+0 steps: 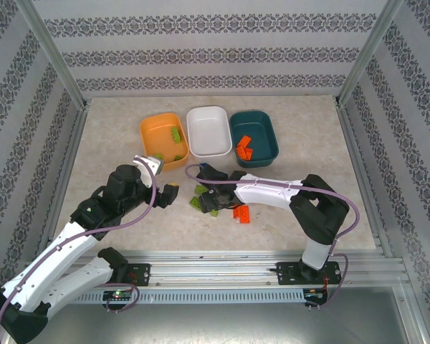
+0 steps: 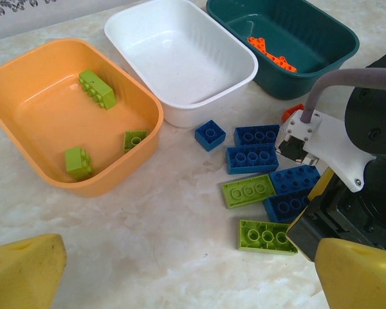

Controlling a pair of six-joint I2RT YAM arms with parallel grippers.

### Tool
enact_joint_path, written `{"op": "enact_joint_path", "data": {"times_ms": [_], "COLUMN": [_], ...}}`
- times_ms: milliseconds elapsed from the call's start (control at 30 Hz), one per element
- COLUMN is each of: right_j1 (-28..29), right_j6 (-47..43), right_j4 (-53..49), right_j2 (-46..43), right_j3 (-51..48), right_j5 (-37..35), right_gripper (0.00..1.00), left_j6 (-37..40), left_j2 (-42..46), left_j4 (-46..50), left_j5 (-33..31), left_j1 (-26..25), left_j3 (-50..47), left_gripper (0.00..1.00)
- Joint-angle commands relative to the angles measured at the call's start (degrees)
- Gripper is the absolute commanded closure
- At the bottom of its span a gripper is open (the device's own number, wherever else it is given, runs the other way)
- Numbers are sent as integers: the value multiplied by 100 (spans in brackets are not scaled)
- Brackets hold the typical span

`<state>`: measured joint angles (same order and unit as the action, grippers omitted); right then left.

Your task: Sort the legos into containers by color

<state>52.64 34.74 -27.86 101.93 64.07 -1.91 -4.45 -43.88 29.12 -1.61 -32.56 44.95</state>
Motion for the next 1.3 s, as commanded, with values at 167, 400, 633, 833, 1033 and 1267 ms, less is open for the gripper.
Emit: {"op": "enact_joint_path", "data": {"times_ms": [167, 400, 633, 833, 1033, 1267], "right_j1": [147, 412, 439, 502, 838, 892], "right_j6": [886, 1437, 1658, 1632, 1682, 1989], "right_j4": [-858, -794, -689, -881, -1636, -1149], "right_j2": [248, 338, 469, 263, -108, -149], "right_j3": [-97, 72, 9, 51, 357, 62], "right_j5": [-281, -430, -432, -527, -1429, -1268], "right_gripper": [34, 37, 46, 52, 36, 34], "left_j6": [84, 87, 84, 84, 93, 84], "left_j2": [65, 77, 158, 140, 132, 192], "left_j4": [-41, -39, -47, -36, -47, -47], "left_j5": [-93, -112, -136, -121, -92, -85], "left_j1": [39, 39, 39, 39, 39, 39], "left_j3": [79, 81, 53, 67, 79, 76], "left_gripper": [0, 0, 0, 0, 0, 0]}}
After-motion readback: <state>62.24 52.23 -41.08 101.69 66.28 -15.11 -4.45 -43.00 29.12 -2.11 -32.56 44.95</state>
